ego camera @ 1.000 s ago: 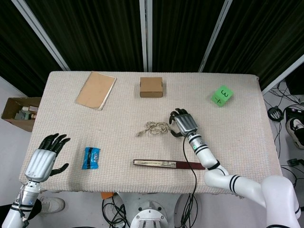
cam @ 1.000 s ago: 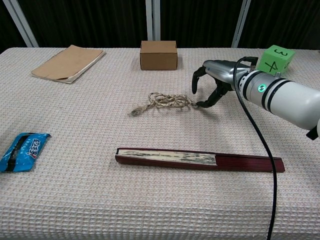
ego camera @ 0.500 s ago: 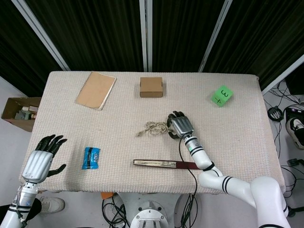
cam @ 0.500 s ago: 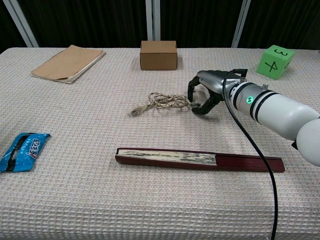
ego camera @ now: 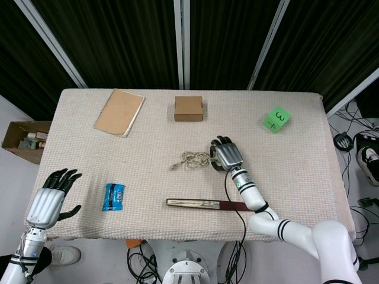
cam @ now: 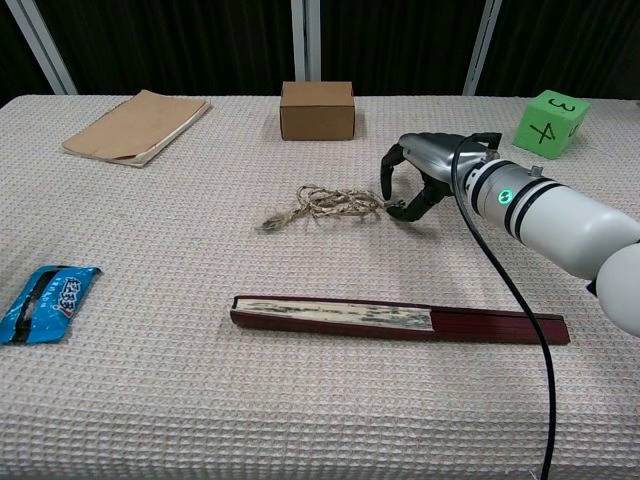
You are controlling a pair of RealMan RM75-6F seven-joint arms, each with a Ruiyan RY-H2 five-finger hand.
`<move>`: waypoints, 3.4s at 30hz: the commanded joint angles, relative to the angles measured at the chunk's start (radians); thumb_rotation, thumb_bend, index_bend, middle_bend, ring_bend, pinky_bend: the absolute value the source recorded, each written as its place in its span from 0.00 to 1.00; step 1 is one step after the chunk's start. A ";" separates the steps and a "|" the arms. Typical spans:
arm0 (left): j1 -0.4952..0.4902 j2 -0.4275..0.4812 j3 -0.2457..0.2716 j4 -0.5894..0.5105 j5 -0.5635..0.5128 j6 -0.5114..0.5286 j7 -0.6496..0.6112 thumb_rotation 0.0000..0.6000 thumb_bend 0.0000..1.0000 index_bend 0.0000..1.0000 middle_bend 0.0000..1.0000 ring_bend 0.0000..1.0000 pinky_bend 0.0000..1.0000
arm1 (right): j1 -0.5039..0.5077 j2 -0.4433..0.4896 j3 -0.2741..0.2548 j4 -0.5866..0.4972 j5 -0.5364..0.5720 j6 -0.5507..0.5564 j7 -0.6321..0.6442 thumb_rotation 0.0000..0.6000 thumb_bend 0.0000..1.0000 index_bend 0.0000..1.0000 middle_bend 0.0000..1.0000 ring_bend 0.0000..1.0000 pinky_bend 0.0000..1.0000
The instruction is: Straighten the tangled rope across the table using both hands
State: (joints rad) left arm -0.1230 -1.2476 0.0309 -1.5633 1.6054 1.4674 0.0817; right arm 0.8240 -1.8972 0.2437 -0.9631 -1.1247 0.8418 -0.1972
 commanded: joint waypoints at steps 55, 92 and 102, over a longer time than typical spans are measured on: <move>-0.565 -0.353 -0.288 0.130 -0.298 -0.570 0.051 1.00 0.23 0.37 0.17 0.11 0.14 | -0.197 0.460 -0.004 -0.335 0.039 0.191 -0.126 1.00 0.62 0.71 0.31 0.12 0.17; -0.788 -0.747 -0.344 0.542 -0.657 -0.626 0.317 1.00 0.37 0.48 0.18 0.11 0.14 | -0.184 0.434 -0.007 -0.298 0.050 0.170 -0.109 1.00 0.64 0.70 0.31 0.12 0.15; -0.797 -0.759 -0.340 0.569 -0.665 -0.631 0.321 1.00 0.41 0.50 0.18 0.11 0.14 | -0.184 0.435 -0.007 -0.299 0.056 0.169 -0.111 1.00 0.64 0.70 0.31 0.12 0.15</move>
State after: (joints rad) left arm -0.9196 -2.0063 -0.3095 -0.9948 0.9402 0.8364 0.4023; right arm 0.6398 -1.4625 0.2367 -1.2618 -1.0688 1.0110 -0.3084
